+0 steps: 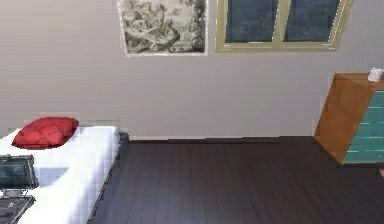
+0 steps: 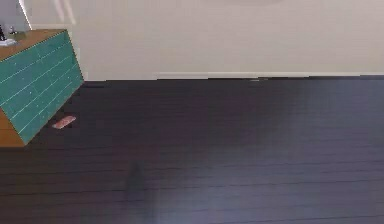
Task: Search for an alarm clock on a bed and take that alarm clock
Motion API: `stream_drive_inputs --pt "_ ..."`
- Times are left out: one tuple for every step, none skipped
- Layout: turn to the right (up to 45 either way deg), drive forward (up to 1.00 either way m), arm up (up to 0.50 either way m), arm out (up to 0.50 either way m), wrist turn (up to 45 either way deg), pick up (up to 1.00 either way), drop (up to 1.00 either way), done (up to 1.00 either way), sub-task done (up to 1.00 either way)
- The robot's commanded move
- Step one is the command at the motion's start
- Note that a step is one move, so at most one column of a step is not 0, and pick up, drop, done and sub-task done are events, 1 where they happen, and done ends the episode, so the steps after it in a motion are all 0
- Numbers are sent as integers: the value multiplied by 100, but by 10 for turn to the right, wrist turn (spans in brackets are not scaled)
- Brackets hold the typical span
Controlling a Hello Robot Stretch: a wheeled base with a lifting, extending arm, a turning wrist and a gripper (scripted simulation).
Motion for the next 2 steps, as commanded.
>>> stream_drive_inputs --pt "-450 0 0 0 0 0 0 0 0" --pt "-450 0 0 0 0 0 0 0 0"
